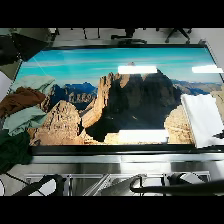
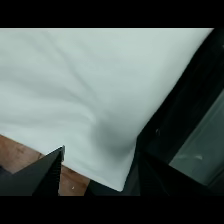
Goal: Fold the shirts.
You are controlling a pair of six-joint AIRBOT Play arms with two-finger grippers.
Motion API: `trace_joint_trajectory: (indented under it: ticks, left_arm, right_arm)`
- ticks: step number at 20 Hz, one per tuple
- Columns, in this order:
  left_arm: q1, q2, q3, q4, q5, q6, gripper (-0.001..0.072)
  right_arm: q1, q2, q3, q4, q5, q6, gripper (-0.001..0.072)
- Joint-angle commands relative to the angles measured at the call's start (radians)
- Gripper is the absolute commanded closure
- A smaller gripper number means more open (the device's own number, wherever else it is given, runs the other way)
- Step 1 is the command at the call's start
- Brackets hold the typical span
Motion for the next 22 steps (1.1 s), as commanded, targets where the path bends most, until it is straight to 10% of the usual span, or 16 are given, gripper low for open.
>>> trace_joint_trajectory:
  ticks: [1, 4, 5, 8, 22]
  left_arm:
    - [0.0, -0.001, 0.0, -0.001, 0.071, 0.002, 0.0689]
    - [0.0, 0.0, 0.0, 0.0, 0.116, 0.002, 0.0689]
    - [0.01, -0.001, 0.0, 0.002, 0.115, 0.002, 0.0689]
    - [0.012, -0.003, 0.0, 0.01, 0.06, 0.036, 0.0689]
    - [-0.175, 0.575, -0.895, 0.294, 0.119, -0.07, 0.0692]
  right_arm:
    - [0.0, 0.034, 0.158, 0.023, 0.112, 0.018, 0.0243]
    - [0.008, 0.056, 0.332, 0.209, 0.079, -0.002, 0.0313]
    - [0.024, 0.056, 0.364, 0.289, 0.077, -0.034, 0.0544]
    - [0.158, 0.066, 0.375, 0.433, 0.061, -0.122, 0.0696]
    - [0.897, 0.407, -0.135, 0.431, -0.05, -0.208, 0.0696]
